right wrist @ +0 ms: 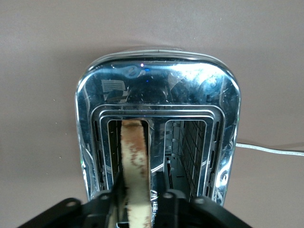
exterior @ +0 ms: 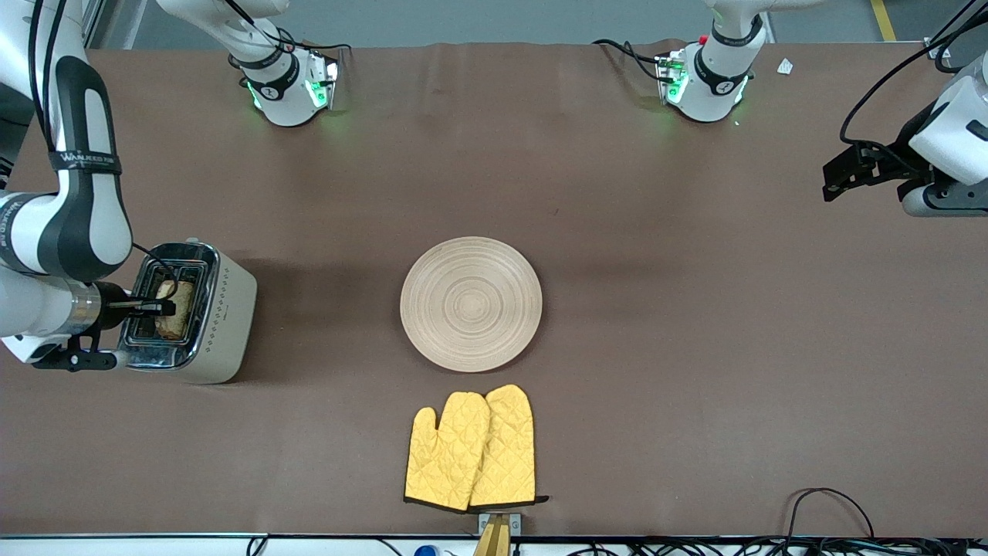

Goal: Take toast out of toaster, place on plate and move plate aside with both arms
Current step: 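Reach the right gripper down to the toaster and grasp the toast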

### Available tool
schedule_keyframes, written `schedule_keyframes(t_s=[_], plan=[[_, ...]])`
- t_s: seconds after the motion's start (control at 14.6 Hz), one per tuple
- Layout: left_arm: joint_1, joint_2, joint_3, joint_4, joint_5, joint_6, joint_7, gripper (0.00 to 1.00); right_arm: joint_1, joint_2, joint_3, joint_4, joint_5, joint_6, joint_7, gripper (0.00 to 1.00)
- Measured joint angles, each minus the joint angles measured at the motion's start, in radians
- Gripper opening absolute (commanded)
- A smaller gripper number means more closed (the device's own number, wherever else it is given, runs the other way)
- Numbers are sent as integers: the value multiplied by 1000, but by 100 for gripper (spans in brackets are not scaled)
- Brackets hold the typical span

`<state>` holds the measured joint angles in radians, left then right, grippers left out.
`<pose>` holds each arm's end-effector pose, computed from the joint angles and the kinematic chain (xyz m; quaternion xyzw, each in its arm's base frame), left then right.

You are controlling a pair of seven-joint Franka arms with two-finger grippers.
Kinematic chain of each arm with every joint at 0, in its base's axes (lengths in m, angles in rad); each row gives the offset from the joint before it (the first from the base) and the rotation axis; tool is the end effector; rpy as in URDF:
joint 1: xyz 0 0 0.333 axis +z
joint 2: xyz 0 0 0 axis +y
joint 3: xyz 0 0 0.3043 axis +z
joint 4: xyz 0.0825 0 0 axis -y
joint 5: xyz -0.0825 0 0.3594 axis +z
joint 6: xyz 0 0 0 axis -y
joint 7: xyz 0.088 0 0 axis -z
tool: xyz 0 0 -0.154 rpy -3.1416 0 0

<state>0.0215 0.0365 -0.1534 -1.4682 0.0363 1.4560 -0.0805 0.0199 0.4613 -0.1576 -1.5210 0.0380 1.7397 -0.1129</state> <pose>0.5234 -0.0620 0.5823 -0.9993 0.0241 0.0224 0.0178 0.6163 -0.0700 0.3328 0.9927 -0.0138 -0.1194 0.0026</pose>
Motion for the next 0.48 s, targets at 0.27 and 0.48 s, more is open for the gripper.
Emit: schedule_keyframes(t_s=[0.27, 0.48], plan=[[0, 0, 0, 0, 0, 0, 0, 100, 0, -2, 2, 16, 0, -11, -1, 3], [0, 0, 0, 0, 0, 0, 0, 100, 15, -28, 8, 55, 1, -54, -2, 3]])
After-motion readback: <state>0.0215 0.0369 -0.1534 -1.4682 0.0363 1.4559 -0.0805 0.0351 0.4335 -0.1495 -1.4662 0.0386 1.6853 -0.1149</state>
